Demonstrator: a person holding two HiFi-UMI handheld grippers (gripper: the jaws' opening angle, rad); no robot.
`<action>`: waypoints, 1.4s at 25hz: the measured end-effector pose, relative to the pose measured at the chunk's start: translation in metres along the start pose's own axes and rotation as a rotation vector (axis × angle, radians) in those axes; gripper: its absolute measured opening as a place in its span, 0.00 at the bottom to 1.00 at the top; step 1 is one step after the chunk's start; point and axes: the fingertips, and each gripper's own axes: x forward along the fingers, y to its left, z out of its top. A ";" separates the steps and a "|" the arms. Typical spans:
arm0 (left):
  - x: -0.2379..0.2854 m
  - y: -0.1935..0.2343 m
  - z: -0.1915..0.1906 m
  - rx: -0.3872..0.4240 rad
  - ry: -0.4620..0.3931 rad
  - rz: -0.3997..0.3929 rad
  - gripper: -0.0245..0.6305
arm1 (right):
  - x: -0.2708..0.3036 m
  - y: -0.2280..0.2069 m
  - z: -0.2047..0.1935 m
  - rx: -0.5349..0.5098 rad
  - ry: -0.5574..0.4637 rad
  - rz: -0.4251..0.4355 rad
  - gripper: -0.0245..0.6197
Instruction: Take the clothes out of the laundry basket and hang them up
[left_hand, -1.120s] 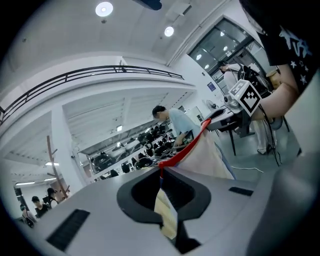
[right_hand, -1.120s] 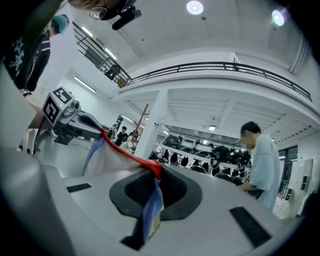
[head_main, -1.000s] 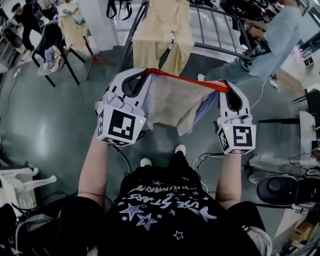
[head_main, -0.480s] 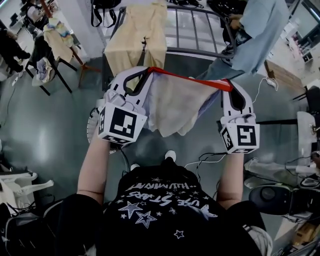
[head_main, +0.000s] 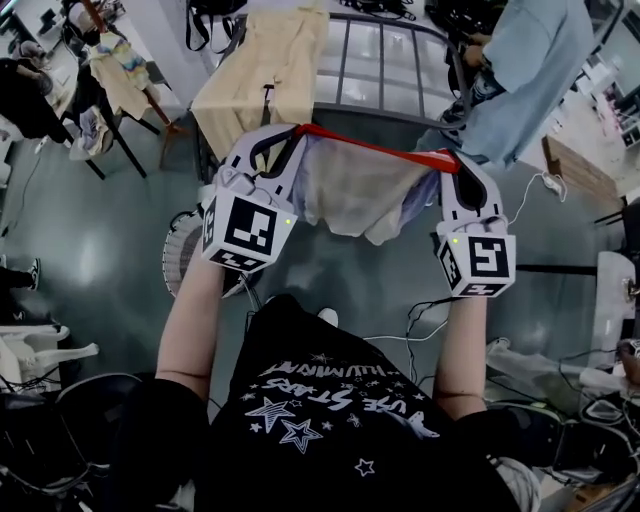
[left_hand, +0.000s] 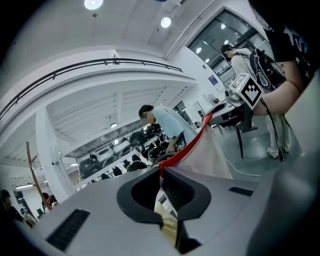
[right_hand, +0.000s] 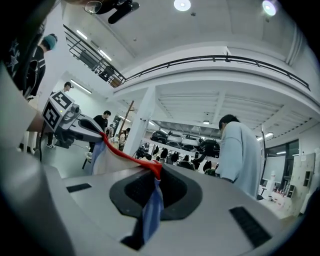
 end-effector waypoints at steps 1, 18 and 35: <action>0.005 0.001 -0.002 -0.005 0.006 0.000 0.08 | 0.004 -0.003 -0.002 0.006 0.001 0.002 0.07; 0.130 0.073 -0.038 -0.054 -0.055 -0.057 0.08 | 0.143 -0.059 -0.017 0.046 0.020 -0.120 0.07; 0.265 0.151 -0.073 -0.080 -0.086 -0.161 0.08 | 0.290 -0.118 -0.026 -0.014 0.087 -0.235 0.07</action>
